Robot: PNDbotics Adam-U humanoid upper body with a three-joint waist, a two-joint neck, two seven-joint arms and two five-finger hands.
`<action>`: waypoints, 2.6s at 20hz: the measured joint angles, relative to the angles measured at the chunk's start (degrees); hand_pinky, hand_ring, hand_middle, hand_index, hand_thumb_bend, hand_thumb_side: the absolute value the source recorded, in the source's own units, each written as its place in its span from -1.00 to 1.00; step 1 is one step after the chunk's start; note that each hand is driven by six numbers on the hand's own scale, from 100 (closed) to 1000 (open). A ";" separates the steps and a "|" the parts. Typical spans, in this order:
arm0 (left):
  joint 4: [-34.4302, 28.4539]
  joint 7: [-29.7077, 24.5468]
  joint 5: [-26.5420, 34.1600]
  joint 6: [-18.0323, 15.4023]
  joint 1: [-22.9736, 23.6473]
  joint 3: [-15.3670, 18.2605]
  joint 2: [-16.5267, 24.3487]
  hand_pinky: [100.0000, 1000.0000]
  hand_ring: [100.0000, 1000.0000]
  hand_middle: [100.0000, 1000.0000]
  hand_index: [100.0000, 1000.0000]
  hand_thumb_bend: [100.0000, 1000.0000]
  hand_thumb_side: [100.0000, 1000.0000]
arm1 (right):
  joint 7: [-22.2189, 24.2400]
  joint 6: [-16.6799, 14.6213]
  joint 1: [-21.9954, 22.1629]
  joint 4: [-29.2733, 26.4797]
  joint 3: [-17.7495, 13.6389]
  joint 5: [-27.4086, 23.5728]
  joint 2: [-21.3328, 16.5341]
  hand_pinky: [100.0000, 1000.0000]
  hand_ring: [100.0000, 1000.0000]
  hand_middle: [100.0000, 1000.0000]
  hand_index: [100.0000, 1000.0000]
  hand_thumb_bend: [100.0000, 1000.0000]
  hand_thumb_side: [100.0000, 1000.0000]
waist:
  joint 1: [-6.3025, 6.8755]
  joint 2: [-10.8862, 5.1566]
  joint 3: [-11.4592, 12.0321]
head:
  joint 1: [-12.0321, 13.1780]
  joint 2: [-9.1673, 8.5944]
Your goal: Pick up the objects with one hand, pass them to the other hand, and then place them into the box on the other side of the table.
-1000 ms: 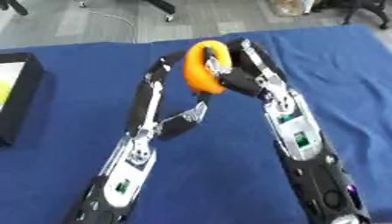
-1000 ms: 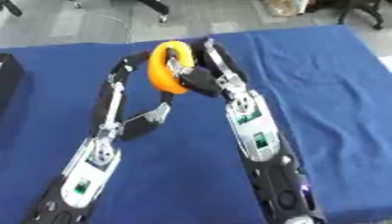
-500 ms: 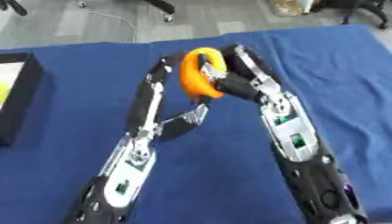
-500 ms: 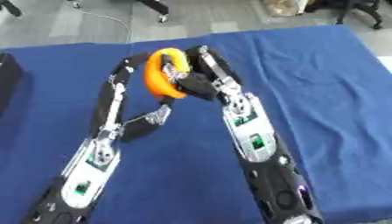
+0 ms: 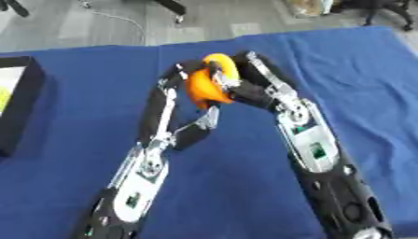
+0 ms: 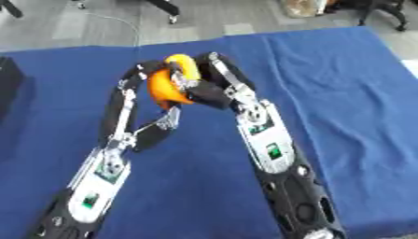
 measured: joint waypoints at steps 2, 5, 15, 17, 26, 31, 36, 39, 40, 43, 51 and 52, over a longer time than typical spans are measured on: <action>0.16 0.34 0.42 0.26 -0.21 0.00 -0.05 0.26 0.11 -0.12 0.26 -1.00 -0.06 | 0.94 0.14 0.10 -0.21 0.17 -1.14 -0.05 -0.02 -0.28 -0.58 -0.61 -1.00 -0.28 | -0.03 0.00 0.00 | 0.03 0.00; 0.19 1.81 1.16 0.67 -0.27 0.00 -0.33 0.16 -0.01 -0.24 0.12 -1.00 -0.02 | 2.68 0.40 0.10 -0.61 0.33 -3.12 -0.37 0.00 -0.26 -0.55 -0.54 -1.00 -0.29 | -0.28 0.00 -0.09 | 0.06 0.00; 0.07 7.10 2.20 0.89 -0.30 -0.28 -0.49 -0.08 -0.22 -0.47 -0.10 -1.00 0.03 | 15.52 -3.36 -1.01 -3.89 -0.03 -5.73 -1.94 0.25 0.08 0.09 0.43 -1.00 -0.32 | -0.37 0.00 -0.55 | 0.54 0.00; -0.06 7.58 2.30 0.94 -0.27 -0.11 -0.49 -0.08 -0.22 -0.47 -0.10 -1.00 0.04 | 16.67 -4.80 -1.89 -5.15 -0.95 -5.05 -2.51 0.26 0.10 0.13 0.48 -1.00 -0.32 | -0.42 -0.03 -0.59 | 0.61 0.00; -1.53 10.19 6.02 2.05 1.03 3.06 -0.46 -0.08 -0.21 -0.46 -0.10 -1.00 0.09 | 14.48 -8.15 -7.27 -9.51 -5.17 -2.48 -6.53 0.35 0.20 0.30 0.63 -1.00 -0.28 | -0.73 -0.08 -0.57 | 0.52 0.00; -4.92 11.54 8.94 2.25 1.43 4.65 -0.01 -0.07 -0.21 -0.45 -0.09 -1.00 0.12 | 11.87 -8.80 -8.24 -9.79 -8.14 -0.88 -8.20 0.36 0.23 0.38 0.67 -1.00 -0.16 | -0.73 -0.08 -0.26 | 0.10 0.00; -8.19 12.07 10.88 2.66 1.73 5.87 1.00 -0.08 -0.21 -0.44 -0.09 -1.00 0.14 | 7.67 -8.28 -8.10 -9.80 -11.78 0.78 -8.69 0.35 0.21 0.37 0.66 -1.00 -0.10 | -0.73 -0.08 -0.22 | 0.12 0.00; -9.66 12.83 11.44 3.58 1.72 7.12 2.20 -0.08 -0.21 -0.44 -0.08 -1.00 0.14 | 4.51 -7.50 -7.07 -10.01 -14.20 1.79 -9.80 0.35 0.19 0.35 0.64 -1.00 -0.11 | -0.73 -0.08 -0.26 | 1.76 0.00; -10.18 13.18 11.61 4.12 1.67 7.67 2.89 -0.08 -0.21 -0.44 -0.08 -1.00 0.14 | 3.50 -7.22 -6.66 -10.12 -14.95 2.21 -10.44 0.35 0.19 0.34 0.64 -1.00 -0.12 | -0.73 -0.08 -0.30 | 2.95 0.00; -11.53 13.96 11.98 6.40 0.77 9.79 6.41 -0.06 -0.20 -0.42 -0.06 -1.00 0.13 | 0.85 -6.40 -5.25 -10.14 -16.88 3.46 -12.76 0.34 0.18 0.33 0.63 -1.00 -0.16 | -0.70 -0.09 -0.45 | 7.83 0.00; -10.99 12.72 8.63 17.62 -1.52 17.21 25.69 -0.01 -0.16 -0.33 0.04 -1.00 -0.52 | -3.49 -4.79 0.61 -8.59 -20.76 5.42 -18.77 0.31 0.14 0.28 0.57 -1.00 -0.23 | 1.31 -0.54 -1.27 | 25.12 -0.03; -10.00 12.07 7.44 18.92 -1.78 17.84 28.01 0.00 -0.15 -0.32 0.05 -1.00 -0.65 | -3.68 -4.69 1.16 -8.36 -20.98 5.49 -19.18 0.30 0.13 0.27 0.57 -1.00 -0.22 | 1.39 -0.69 -1.27 | 26.74 -0.04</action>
